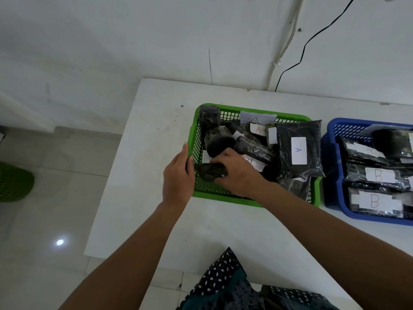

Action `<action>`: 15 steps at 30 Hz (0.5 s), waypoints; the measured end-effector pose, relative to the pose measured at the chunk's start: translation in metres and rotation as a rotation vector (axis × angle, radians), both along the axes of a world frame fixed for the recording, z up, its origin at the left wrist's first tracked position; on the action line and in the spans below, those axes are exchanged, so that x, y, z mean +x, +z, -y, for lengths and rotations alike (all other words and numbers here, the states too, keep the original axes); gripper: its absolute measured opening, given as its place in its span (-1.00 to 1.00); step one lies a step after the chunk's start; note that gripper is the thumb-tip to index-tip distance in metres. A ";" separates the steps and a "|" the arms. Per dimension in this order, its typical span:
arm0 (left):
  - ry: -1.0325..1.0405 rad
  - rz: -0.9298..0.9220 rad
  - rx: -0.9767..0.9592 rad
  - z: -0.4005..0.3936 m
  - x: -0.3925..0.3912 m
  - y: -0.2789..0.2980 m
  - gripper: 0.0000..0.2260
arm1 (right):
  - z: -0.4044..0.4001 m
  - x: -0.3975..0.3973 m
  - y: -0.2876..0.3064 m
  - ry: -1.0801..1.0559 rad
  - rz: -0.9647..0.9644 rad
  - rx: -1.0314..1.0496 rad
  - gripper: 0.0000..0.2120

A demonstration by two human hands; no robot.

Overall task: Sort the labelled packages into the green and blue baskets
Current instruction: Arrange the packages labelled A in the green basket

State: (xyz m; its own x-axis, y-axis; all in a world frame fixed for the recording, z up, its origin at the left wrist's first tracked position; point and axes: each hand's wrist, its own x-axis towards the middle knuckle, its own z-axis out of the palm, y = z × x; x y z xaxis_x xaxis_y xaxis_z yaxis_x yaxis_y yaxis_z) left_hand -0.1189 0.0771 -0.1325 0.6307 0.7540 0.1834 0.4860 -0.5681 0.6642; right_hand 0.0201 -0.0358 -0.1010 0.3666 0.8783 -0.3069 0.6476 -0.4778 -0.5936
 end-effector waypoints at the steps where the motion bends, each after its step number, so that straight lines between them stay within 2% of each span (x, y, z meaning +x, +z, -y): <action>1: 0.000 0.002 0.000 0.000 0.000 0.001 -0.61 | 0.004 0.000 0.000 0.032 0.032 0.029 -0.53; 3: 0.000 0.007 -0.006 0.000 0.000 0.001 -0.61 | 0.009 -0.001 -0.002 0.066 0.049 0.015 -0.45; 5: 0.011 0.014 -0.013 0.000 0.000 0.001 -0.61 | 0.012 0.001 -0.001 0.050 -0.030 -0.066 -0.38; 8: 0.013 0.030 -0.001 0.002 -0.001 0.001 -0.62 | 0.010 -0.001 0.003 0.039 -0.018 -0.154 -0.74; 10: 0.005 0.039 0.006 0.001 -0.001 0.001 -0.62 | 0.003 -0.006 0.003 -0.049 0.003 -0.214 -0.69; 15: -0.006 0.047 0.026 0.001 -0.001 0.001 -0.62 | -0.025 -0.011 -0.001 -0.279 -0.103 -0.431 -0.59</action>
State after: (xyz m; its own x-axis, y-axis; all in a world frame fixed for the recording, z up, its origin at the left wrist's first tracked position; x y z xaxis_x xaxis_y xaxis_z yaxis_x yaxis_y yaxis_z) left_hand -0.1199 0.0761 -0.1317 0.6252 0.7451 0.2323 0.4516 -0.5882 0.6709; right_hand 0.0090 -0.0108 -0.1019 0.5176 0.5372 -0.6660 0.4094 -0.8390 -0.3586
